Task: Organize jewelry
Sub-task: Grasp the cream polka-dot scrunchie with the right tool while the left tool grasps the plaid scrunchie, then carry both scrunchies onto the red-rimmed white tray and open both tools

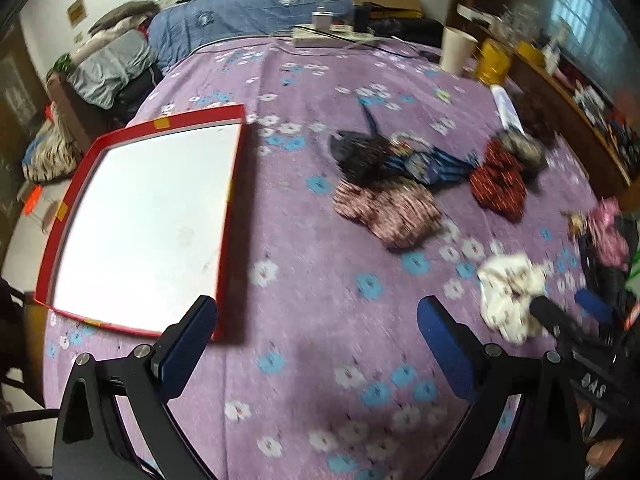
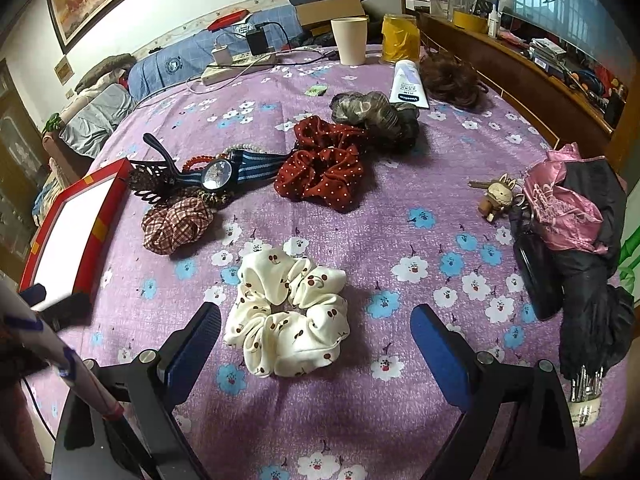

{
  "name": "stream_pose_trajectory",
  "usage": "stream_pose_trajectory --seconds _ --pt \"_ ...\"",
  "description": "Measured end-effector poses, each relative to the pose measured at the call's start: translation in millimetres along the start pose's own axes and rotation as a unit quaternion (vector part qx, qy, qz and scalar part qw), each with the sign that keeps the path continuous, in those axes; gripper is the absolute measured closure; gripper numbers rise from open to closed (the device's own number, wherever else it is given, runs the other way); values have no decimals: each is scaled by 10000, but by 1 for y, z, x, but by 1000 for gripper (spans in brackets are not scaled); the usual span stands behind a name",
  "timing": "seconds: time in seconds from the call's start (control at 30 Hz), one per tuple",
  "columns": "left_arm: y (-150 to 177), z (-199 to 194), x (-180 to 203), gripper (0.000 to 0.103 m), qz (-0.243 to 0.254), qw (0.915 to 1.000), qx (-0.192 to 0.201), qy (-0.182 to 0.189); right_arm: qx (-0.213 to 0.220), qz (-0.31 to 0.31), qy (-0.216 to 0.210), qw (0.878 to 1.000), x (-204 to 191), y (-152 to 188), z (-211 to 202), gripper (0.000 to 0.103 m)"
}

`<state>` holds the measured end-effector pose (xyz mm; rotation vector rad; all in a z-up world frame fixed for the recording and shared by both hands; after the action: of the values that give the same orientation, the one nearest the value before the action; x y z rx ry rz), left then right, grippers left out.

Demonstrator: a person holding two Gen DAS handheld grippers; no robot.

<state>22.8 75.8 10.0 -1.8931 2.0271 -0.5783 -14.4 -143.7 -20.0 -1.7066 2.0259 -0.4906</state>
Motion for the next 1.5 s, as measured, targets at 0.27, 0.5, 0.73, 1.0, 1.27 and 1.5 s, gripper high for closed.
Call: stream_pose_trajectory --seconds 0.27,0.5,0.73,1.0,1.27,1.5 --pt "-29 36 11 4 -182 9965 -206 788 -68 -160 32 9998 -2 -1 10 10" --pt "-41 74 43 7 18 9929 -466 1095 -227 -297 7 9993 -10 -2 19 21" --pt "-40 95 52 85 49 9920 -625 1097 -411 -462 -23 9981 -19 2 31 50" --pt "-33 58 46 96 118 9944 -419 965 -530 -476 -349 9968 -25 9 23 88" --pt "-20 -20 23 95 30 9971 243 726 -372 -460 -794 9951 -34 13 -14 89" --pt "1 -70 8 95 16 9980 578 253 -138 -702 -1146 9908 -55 14 -51 89"
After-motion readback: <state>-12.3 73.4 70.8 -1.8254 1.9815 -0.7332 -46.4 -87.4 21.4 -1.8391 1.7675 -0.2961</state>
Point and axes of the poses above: each gripper's, at about its wrist camera, not at the fingertips, and z roughly the way its jaws point, x to its right, y to its underside, the point moved 8 cm from there along z, roughly the way its jaws point, and after that the axes turned 2 degrees about y, right-handed, at the moved point
